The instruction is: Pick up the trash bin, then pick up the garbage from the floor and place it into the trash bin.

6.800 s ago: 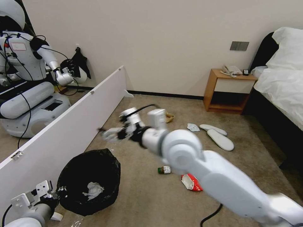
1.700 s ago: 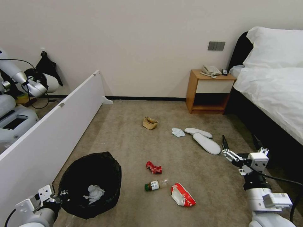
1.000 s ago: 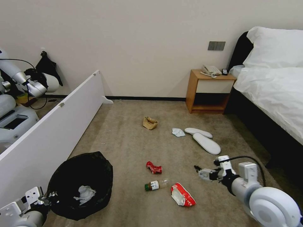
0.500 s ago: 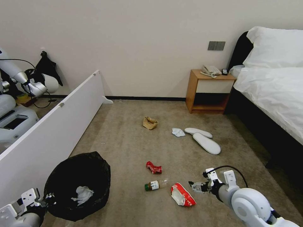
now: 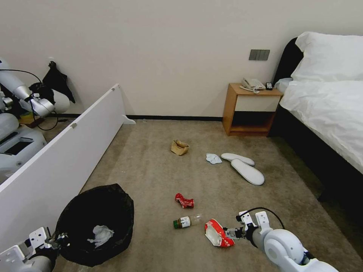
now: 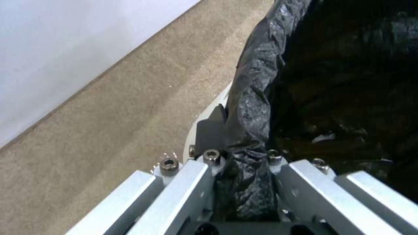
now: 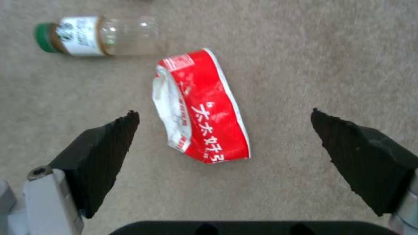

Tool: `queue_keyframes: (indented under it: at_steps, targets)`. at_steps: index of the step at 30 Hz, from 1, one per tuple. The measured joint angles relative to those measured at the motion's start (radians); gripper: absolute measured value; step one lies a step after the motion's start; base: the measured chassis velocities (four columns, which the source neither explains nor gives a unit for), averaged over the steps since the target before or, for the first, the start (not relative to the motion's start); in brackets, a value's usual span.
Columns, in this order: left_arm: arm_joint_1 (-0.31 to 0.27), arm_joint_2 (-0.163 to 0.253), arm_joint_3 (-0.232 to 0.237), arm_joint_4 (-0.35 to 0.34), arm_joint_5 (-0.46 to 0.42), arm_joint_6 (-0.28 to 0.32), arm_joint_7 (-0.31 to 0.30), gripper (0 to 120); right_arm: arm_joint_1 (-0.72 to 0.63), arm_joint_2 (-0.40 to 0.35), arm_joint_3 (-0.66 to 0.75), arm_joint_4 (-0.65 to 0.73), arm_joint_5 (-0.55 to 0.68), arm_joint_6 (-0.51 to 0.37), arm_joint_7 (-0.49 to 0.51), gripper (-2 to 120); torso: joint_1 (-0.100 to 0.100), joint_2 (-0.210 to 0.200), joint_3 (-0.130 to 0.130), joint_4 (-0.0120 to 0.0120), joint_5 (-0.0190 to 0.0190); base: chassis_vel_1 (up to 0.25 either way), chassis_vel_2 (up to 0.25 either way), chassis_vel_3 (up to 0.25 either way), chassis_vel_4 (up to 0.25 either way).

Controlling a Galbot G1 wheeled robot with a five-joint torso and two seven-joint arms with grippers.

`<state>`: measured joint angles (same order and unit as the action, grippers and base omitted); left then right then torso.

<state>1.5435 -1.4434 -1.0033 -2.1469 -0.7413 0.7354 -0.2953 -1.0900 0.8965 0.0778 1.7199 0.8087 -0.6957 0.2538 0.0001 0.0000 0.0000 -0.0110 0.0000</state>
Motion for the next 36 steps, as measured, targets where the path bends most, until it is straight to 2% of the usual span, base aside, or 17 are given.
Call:
queue_keyframes:
  at_steps: [18, 36]
  targets:
    - [0.000, -0.013, 0.001, 0.011, 0.015, 0.000, 0.002, 2, 0.100, 0.080, -0.115, -0.233, -0.099, 0.068, -0.075, 100, 0.000, 0.000, 0.000, -0.0001, 0.0000, 0.000, 0.000, 0.000, 0.000]
    - [0.000, -0.012, -0.004, 0.021, 0.016, 0.000, 0.004, 2, 0.171, 0.161, -0.188, -0.358, -0.149, 0.114, -0.101, 100, 0.000, 0.000, 0.000, 0.0000, 0.0000, 0.000, 0.000, 0.000, 0.000]
